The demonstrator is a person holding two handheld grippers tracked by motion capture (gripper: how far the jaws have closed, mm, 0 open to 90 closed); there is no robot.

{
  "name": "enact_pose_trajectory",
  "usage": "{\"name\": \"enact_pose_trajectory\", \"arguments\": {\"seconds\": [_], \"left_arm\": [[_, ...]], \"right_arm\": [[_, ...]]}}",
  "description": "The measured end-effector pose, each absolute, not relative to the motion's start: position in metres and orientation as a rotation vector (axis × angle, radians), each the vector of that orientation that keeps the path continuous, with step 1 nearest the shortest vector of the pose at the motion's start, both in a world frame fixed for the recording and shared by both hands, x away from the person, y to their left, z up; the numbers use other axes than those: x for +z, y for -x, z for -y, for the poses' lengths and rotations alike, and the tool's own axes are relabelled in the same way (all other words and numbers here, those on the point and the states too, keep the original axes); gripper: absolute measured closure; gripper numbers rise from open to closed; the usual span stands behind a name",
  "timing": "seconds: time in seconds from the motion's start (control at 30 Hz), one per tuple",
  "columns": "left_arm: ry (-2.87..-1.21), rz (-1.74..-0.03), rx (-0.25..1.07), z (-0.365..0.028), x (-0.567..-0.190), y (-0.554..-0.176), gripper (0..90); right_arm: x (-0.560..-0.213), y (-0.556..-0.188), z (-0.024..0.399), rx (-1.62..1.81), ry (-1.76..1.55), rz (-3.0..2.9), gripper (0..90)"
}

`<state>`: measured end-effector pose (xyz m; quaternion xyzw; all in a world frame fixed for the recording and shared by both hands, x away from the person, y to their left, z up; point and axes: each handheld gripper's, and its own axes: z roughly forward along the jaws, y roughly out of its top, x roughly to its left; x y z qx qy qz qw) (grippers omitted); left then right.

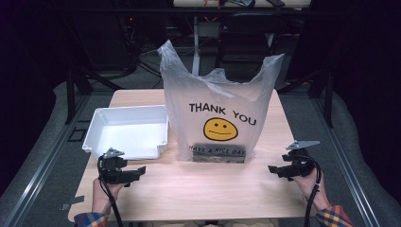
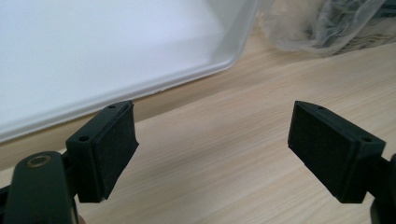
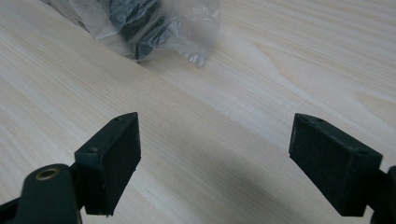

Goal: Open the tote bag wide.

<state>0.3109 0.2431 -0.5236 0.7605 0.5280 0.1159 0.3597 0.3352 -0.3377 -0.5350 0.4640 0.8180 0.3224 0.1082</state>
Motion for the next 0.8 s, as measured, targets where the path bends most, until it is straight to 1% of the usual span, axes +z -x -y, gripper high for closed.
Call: {"name": "enact_pose_trajectory", "arguments": {"seconds": [0.03, 0.13, 0.17, 0.3, 0.5, 0.73, 0.8], "left_arm": [[-1.958, -1.362, 0.302, -0.241, -0.522, -0.311, 15.4], [-1.954, -1.351, 0.270, -0.235, -0.517, -0.314, 15.6], [-1.985, -1.333, 0.283, -0.228, -0.512, -0.316, 15.7], [-1.980, -1.308, 0.305, -0.219, -0.505, -0.322, 15.8], [-1.956, -1.276, 0.304, -0.211, -0.492, -0.331, 16.7], [-1.930, -1.190, 0.324, -0.192, -0.468, -0.344, 18.0], [-1.930, -1.166, 0.323, -0.185, -0.465, -0.349, 18.7]], "right_arm": [[-0.532, -0.335, 0.337, 0.913, -1.354, -2.424, 17.0], [-0.532, -0.336, 0.333, 0.949, -1.356, -2.422, 18.2], [-0.531, -0.336, 0.332, 0.938, -1.354, -2.420, 18.4], [-0.525, -0.337, 0.330, 0.924, -1.331, -2.426, 20.0], [-0.521, -0.340, 0.324, 0.958, -1.307, -2.420, 24.1], [-0.501, -0.342, 0.312, 0.985, -1.240, -2.414, 25.8], [-0.497, -0.342, 0.307, 1.043, -1.239, -2.405, 26.2]]}}
